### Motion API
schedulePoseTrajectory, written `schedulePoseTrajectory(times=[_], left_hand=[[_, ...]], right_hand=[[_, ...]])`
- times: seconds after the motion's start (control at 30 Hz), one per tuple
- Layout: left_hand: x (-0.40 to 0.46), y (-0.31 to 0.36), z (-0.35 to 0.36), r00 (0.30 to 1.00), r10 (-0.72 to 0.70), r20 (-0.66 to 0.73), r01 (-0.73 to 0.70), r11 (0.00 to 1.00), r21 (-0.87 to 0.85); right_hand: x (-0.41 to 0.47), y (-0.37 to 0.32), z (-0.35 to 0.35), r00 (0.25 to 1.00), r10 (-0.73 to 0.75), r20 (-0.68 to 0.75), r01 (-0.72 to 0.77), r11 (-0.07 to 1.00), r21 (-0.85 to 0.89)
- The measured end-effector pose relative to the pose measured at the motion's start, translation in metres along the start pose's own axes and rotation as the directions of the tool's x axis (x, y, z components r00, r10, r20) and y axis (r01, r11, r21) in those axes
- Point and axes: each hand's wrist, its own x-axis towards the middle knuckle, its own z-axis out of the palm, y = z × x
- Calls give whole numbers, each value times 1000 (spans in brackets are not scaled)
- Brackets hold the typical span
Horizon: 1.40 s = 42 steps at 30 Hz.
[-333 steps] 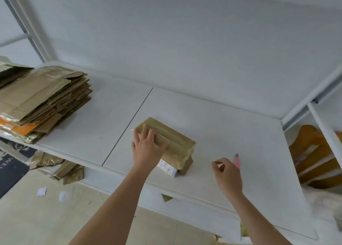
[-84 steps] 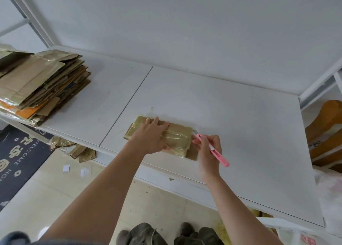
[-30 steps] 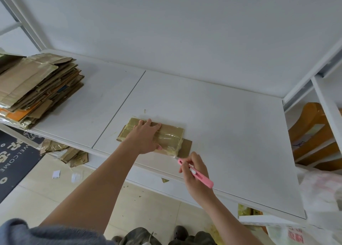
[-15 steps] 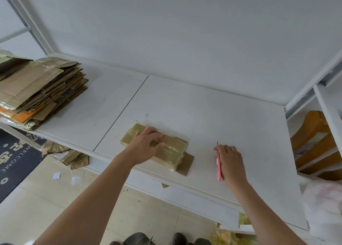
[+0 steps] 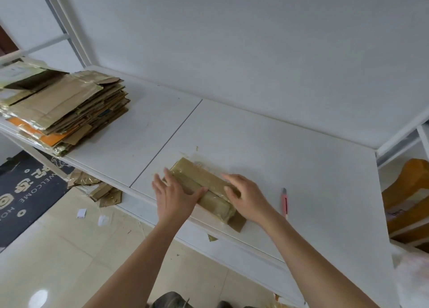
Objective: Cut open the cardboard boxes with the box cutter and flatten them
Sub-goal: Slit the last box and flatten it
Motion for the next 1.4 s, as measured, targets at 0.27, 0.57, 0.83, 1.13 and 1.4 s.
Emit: schedulePoseTrajectory(times=[0.27, 0.57, 0.83, 1.13, 1.4], left_hand=[[26, -16, -18, 952, -268, 148, 303, 763, -571], [24, -15, -17, 961, -264, 83, 268, 814, -516], [22, -22, -18, 966, -246, 83, 252, 814, -523], [24, -18, -16, 968, -242, 73, 246, 834, -495], [26, -17, -17, 971, -222, 86, 235, 841, -487]], right_hand=[[12, -37, 39, 995, 45, 90, -25, 976, -214], [25, -44, 41, 992, 116, 46, -92, 930, -355], [36, -60, 30, 971, 143, 193, -58, 920, -388], [40, -59, 6, 916, 186, 356, -97, 963, -252], [50, -46, 0, 909, 219, 355, -163, 970, -182]])
